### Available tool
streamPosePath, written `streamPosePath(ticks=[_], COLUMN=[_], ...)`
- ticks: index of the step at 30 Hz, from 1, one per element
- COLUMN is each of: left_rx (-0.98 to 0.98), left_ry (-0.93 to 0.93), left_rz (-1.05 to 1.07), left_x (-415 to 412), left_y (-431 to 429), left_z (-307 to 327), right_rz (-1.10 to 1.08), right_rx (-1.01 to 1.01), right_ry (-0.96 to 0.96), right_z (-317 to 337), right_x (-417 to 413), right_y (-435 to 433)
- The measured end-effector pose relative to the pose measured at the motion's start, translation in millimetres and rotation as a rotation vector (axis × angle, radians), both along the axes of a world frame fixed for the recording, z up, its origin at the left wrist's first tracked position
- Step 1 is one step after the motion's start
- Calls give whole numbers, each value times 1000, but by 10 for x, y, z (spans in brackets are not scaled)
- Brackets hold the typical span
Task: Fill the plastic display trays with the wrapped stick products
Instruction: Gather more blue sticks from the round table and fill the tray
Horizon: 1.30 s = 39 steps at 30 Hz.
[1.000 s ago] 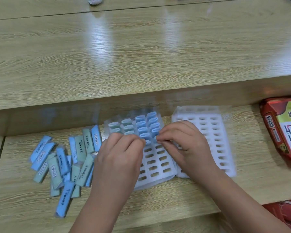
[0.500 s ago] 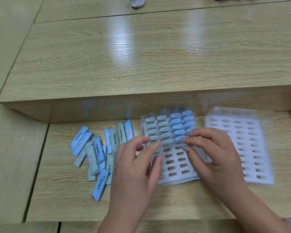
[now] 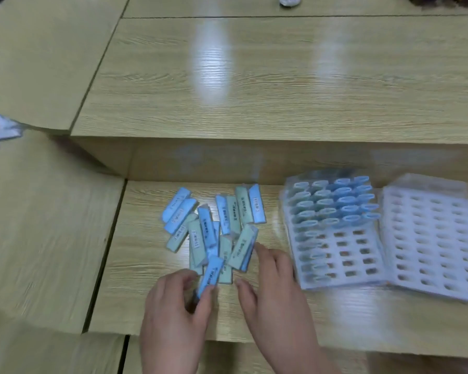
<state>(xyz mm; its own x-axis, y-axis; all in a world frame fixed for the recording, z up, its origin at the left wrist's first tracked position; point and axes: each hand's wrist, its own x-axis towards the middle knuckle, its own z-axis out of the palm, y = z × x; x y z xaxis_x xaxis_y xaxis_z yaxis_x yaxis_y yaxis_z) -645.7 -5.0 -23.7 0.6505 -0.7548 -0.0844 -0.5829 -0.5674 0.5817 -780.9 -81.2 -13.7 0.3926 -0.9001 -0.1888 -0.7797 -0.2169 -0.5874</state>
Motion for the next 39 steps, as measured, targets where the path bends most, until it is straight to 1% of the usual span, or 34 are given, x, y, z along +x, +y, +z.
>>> streamPosePath(ticks=[4,6,11,14,16,21,24,26,27,28,30,33,35,36,39], left_rx=[31,42,18,-28,-64,-199,-288,-322,-342,-363,-394,-445,-430,-414,-369], left_ry=[-26,-8,194,375,476,663,727,725,723,724,722,677,590,533,281], left_rz=[-58,-53,58,109,128,168,120,79,76,76,53,-50,-165,-221,-385], left_x=[30,42,155,180,171,120,75,19,-13,-53,-161,-359,-516,-600,-855], left_y=[-1,-22,-65,-83,-91,-123,-184,-246,-286,-330,-438,-608,-744,-818,-1061], left_z=[37,57,44,80,115,232,316,370,402,444,555,763,875,906,932], right_rz=[-59,-59,-63,-85,-106,-97,-88,-93,-104,-135,-193,-236,-301,-323,-338], right_rx=[-20,-12,-36,-25,2,28,37,23,-29,-84,-218,-305,-308,-325,-385], right_ry=[58,105,158,200,192,193,172,185,176,140,-10,-147,-263,-279,-209], right_z=[-35,-31,18,71,75,160,303,426,498,567,675,748,758,753,648], right_x=[135,172,235,242,232,157,49,-29,-68,-136,-376,-867,-1225,-1382,-1710], right_y=[-131,-175,-175,-139,-130,-82,-61,-34,-24,-4,16,-81,-284,-403,-718])
